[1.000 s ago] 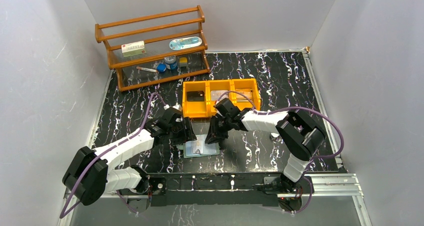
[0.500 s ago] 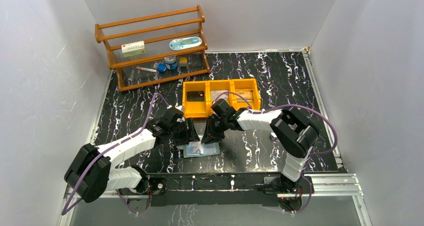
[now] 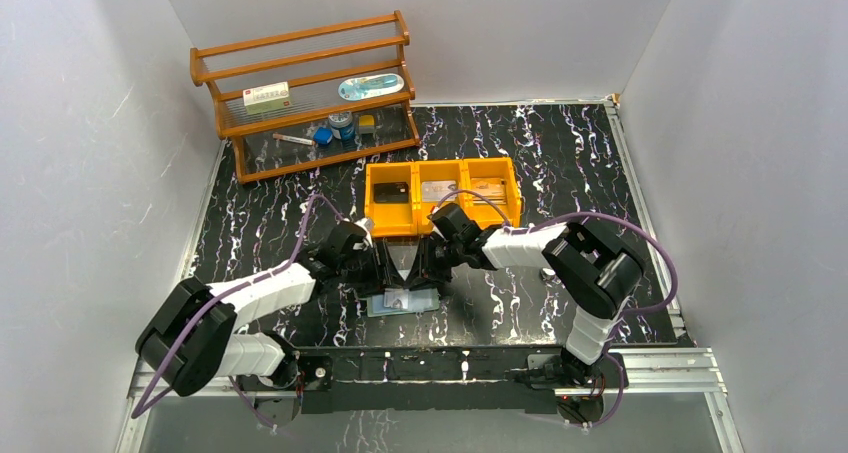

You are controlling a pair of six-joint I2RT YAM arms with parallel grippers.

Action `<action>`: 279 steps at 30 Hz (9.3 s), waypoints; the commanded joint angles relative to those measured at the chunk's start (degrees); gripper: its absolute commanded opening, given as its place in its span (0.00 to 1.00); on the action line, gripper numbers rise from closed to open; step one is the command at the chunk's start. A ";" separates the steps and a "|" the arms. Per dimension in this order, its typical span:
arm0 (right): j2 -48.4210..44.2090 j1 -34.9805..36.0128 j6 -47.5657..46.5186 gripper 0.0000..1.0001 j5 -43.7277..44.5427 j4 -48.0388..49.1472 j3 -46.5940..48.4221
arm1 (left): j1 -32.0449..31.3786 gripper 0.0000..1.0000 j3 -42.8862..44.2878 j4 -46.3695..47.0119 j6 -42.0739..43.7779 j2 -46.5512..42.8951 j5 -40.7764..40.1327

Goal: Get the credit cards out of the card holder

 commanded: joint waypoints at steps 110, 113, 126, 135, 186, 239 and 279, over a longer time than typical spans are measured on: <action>-19.28 -14.71 -35.88 0.00 21.86 -6.29 10.41 | 4.27 0.98 12.11 -15.84 1.99 -25.80 -8.89; -16.57 -14.59 -44.59 0.00 23.44 -5.71 13.16 | 4.23 0.98 12.70 -18.69 3.04 -26.71 -11.46; -4.99 -12.83 -80.44 0.02 20.31 -4.16 20.84 | 4.23 0.98 12.73 -24.64 4.19 -30.98 -15.17; 5.09 -11.21 -98.25 0.01 24.78 -7.50 27.86 | 4.21 0.98 12.58 -25.71 4.57 -32.06 -14.68; 10.62 -8.43 -99.34 0.50 29.78 0.51 27.00 | 4.24 0.98 12.60 -27.41 3.75 -29.60 -14.20; -9.05 0.25 -1.21 0.45 4.32 -5.60 -2.94 | 4.24 0.75 7.45 -23.47 8.05 -4.97 1.38; 1.70 2.77 -0.62 0.46 -7.18 2.18 7.83 | 4.26 0.26 1.87 -16.54 7.15 -1.42 3.61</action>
